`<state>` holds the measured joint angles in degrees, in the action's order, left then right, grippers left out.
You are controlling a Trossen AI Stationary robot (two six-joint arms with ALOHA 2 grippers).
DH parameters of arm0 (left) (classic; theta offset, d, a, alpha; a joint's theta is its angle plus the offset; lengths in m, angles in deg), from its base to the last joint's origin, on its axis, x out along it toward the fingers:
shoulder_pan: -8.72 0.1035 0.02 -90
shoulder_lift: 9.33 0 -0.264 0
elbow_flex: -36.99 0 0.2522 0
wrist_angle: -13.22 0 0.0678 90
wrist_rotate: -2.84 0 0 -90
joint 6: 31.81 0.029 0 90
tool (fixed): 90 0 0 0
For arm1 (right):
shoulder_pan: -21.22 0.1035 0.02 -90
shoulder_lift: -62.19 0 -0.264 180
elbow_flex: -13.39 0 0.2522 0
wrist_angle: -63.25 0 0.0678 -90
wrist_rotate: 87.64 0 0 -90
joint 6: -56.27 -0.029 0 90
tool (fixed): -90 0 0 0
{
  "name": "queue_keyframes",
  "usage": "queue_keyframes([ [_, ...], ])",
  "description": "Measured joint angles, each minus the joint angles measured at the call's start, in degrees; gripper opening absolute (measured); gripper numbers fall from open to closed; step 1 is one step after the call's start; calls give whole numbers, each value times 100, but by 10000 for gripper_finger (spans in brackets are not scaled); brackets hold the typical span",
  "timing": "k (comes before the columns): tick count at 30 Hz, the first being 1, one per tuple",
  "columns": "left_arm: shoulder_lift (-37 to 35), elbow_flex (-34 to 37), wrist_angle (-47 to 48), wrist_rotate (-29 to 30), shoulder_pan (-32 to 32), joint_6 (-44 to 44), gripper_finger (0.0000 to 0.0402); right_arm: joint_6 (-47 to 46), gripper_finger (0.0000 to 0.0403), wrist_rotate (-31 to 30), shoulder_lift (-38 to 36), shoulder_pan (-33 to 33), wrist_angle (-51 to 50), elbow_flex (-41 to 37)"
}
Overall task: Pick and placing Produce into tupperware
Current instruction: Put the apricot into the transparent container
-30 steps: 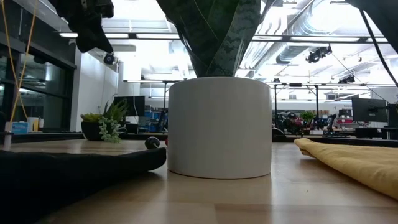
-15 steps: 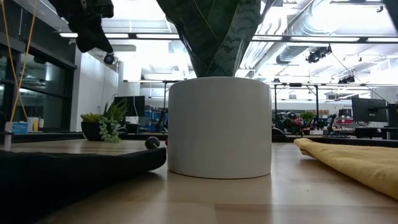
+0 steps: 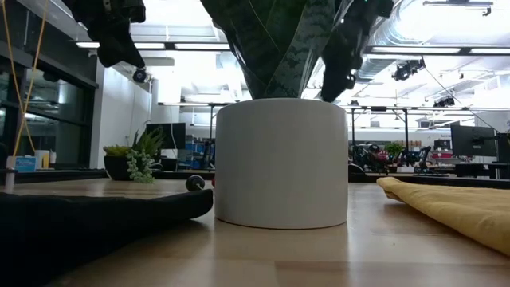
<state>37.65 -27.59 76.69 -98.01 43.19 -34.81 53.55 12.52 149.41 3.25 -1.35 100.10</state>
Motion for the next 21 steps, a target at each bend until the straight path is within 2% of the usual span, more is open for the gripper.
queue_keyframes([
  [6,2,1,19,0,1,-24,1,100,160,-153,57,143,549,-466],
  [14,0,0,160,0,-1,-31,1,1323,160,-444,57,439,804,-473],
  [21,1,0,199,-1,1,-68,1,1928,160,-675,468,613,923,-475],
])
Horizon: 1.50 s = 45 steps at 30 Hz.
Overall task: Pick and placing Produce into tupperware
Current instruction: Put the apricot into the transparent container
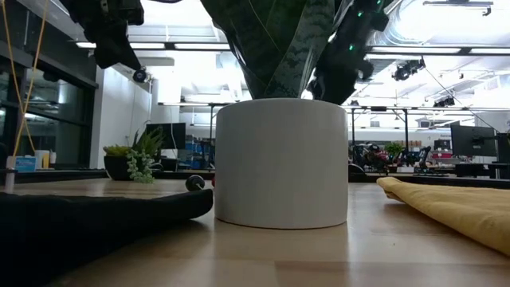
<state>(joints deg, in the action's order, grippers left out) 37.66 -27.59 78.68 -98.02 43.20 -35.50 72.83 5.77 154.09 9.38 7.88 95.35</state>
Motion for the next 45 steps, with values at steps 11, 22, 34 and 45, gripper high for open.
queue_keyframes([
  [11,-1,0,126,-1,-1,-122,1,319,160,-455,542,77,256,-2],
  [22,-1,1,125,1,1,-115,1,1102,160,-301,669,77,555,-2],
  [34,-1,0,122,1,0,-128,1,1413,160,-334,997,75,757,0],
  [45,-1,2,122,1,-1,-131,1,641,160,-473,1025,186,567,344],
])
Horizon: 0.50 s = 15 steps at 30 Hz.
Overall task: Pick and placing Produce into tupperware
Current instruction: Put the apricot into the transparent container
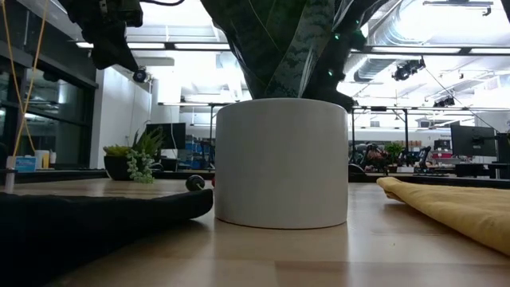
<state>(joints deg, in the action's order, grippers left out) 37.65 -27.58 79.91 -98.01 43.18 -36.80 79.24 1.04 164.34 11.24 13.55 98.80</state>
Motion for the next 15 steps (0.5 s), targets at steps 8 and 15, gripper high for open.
queue_keyframes([
  [8,0,-1,2,0,2,-2,1,-2587,160,2,0,29,-841,808],
  [15,0,-2,0,0,1,23,1,-4848,160,54,0,55,-1450,1207],
])
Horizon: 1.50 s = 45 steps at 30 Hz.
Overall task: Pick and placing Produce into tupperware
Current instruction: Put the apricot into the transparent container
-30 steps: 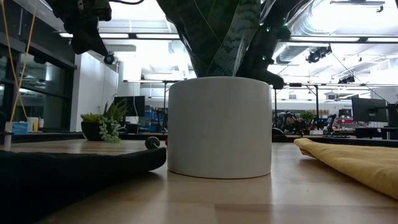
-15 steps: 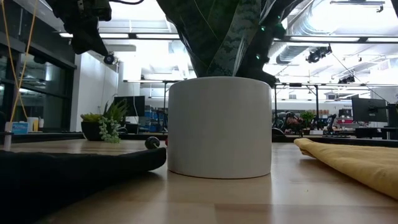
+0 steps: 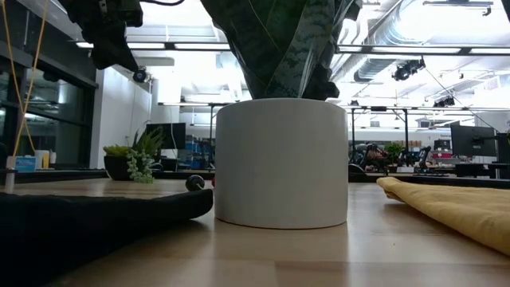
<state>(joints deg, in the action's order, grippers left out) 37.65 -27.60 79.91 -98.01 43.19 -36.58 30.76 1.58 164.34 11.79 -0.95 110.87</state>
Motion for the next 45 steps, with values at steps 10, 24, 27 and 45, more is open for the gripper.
queue_keyframes([
  [10,0,2,-2,0,-1,41,1,-2890,160,-231,0,254,28,66],
  [24,0,2,-48,20,1,41,1,-4536,160,-1056,24,640,31,66],
  [27,0,2,-17,-10,1,41,1,-4728,160,-1099,24,697,29,66],
  [45,0,2,435,-863,1,904,1,-7602,168,-320,657,645,-117,62],
])
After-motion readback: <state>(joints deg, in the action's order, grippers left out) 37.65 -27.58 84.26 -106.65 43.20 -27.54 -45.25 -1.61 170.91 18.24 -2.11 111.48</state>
